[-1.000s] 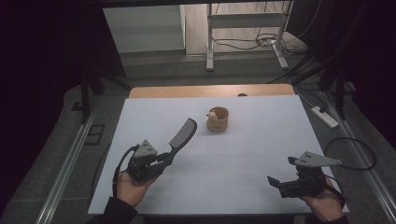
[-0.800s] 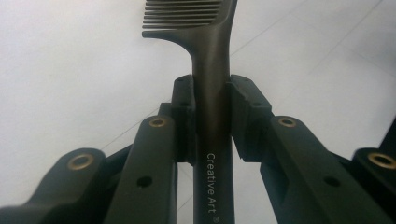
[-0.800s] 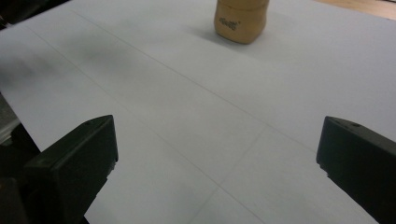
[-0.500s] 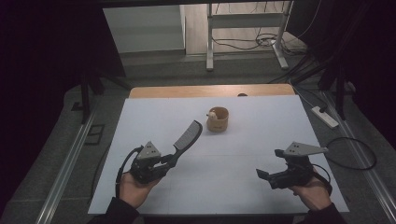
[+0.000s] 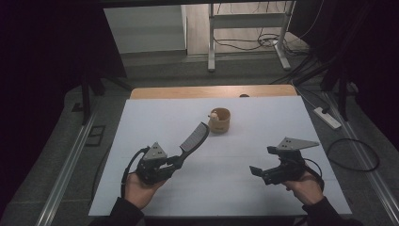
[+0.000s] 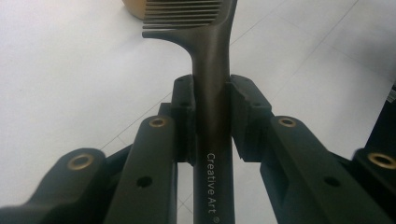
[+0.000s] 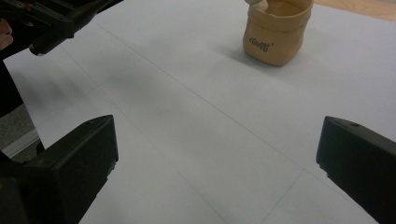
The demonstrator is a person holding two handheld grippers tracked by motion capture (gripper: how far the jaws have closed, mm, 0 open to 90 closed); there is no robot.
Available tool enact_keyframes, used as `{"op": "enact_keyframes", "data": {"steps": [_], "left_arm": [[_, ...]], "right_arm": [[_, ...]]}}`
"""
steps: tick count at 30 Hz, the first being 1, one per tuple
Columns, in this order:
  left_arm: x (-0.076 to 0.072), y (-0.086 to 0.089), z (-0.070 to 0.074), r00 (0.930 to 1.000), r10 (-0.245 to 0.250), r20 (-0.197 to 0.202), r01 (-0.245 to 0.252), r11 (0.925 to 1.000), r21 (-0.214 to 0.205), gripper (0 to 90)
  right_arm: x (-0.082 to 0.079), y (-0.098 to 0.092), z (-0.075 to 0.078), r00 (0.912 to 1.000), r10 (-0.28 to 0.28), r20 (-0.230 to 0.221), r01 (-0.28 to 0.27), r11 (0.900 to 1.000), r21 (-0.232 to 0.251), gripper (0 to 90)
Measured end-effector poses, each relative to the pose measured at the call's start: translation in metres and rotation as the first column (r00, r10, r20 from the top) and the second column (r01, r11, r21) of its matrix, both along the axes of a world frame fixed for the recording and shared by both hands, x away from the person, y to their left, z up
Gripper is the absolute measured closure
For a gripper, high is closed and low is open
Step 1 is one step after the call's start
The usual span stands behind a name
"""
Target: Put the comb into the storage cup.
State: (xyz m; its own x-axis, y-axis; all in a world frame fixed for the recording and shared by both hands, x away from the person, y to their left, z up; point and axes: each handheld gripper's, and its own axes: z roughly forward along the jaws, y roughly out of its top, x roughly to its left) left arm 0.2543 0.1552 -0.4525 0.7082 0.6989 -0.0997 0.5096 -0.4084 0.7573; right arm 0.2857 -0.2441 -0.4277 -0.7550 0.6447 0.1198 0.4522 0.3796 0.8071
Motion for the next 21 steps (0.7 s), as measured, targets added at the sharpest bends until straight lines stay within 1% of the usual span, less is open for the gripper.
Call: {"op": "enact_keyframes", "data": {"steps": [4,7,9,12,14,21], "left_arm": [[0.001,-0.003,0.000,1.0000,-0.004,0.001,0.004,0.9999,-0.011,72.0],[0.002,-0.005,0.000,1.0000,-0.010,0.000,0.010,0.9998,-0.017,72.0],[0.003,-0.007,0.000,0.9999,-0.012,0.004,0.012,0.9998,-0.019,72.0],[0.004,-0.010,0.001,0.9999,-0.016,0.007,0.016,0.9994,-0.031,72.0],[0.005,-0.011,0.001,0.9998,-0.019,0.011,0.020,0.9994,-0.028,72.0],[0.008,-0.017,0.001,0.9994,-0.027,0.019,0.028,0.9988,-0.041,72.0]], "right_arm": [[0.005,0.005,0.000,1.0000,0.009,0.000,-0.009,1.0000,-0.003,0.0],[0.009,0.009,0.001,0.9997,0.015,-0.018,-0.015,0.9999,0.004,0.0],[0.012,0.012,0.002,0.9994,0.018,-0.029,-0.017,0.9997,0.016,0.0],[0.018,0.016,0.003,0.9985,0.033,-0.044,-0.031,0.9991,0.029,0.0],[0.023,0.019,0.004,0.9973,0.049,-0.054,-0.047,0.9983,0.034,0.0],[0.033,0.031,0.005,0.9965,0.057,-0.061,-0.054,0.9975,0.046,0.0]]}}
